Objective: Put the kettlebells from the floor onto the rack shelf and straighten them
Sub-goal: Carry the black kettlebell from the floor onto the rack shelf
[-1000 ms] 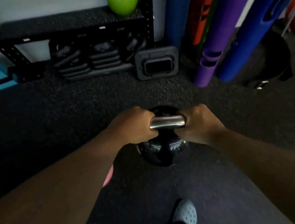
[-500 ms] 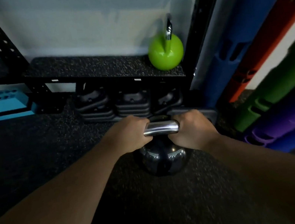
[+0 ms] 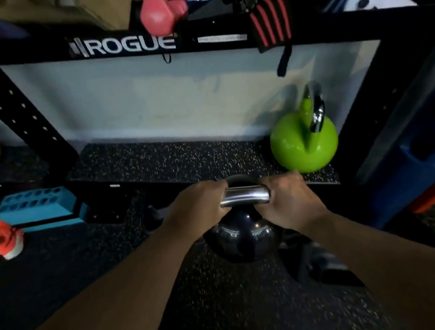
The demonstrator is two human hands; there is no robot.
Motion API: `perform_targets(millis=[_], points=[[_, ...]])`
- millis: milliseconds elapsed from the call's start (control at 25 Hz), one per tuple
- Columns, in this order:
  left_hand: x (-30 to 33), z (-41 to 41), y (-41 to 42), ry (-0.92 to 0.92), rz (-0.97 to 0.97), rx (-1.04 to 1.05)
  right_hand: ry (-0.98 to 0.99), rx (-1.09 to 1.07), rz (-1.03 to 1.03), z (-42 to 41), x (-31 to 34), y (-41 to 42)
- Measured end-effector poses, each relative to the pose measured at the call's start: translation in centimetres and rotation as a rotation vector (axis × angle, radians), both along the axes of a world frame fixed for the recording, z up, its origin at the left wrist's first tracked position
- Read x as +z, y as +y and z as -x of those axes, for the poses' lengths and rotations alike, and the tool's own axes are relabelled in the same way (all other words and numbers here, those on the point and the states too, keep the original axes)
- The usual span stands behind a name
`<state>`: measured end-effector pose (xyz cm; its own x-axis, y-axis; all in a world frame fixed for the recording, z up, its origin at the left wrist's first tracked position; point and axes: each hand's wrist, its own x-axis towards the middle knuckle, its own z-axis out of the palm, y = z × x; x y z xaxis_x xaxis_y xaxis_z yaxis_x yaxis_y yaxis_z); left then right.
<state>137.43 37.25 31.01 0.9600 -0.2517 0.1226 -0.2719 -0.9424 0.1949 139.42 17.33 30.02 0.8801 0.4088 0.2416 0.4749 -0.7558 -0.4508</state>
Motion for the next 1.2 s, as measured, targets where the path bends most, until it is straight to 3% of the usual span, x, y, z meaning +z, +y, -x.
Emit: perform_targets(millis=[280, 520, 680, 960, 1200], points=[[0.3, -14.5, 2.2, -0.079, 0.075, 0.017, -0.147, -0.097, 0.047, -14.5, 0.0, 2.6], [-2.1, -24.3, 3.9, -0.055, 0.066, -0.079, -0.092, -0.162, 0.099, -22.7, -1.7, 4.5], [-3.0, -27.9, 4.1, -0.016, 0.130, -0.104, 0.015, -0.199, -0.007, -25.3, -2.3, 5.0], [-3.2, -31.8, 2.9, 0.114, 0.293, -0.005, 0.172, -0.321, -0.009, -28.8, -2.3, 4.9], [-3.3, -32.5, 2.7, 0.178, 0.268, 0.070, 0.216, -0.364, 0.037, -29.6, -2.9, 5.1]])
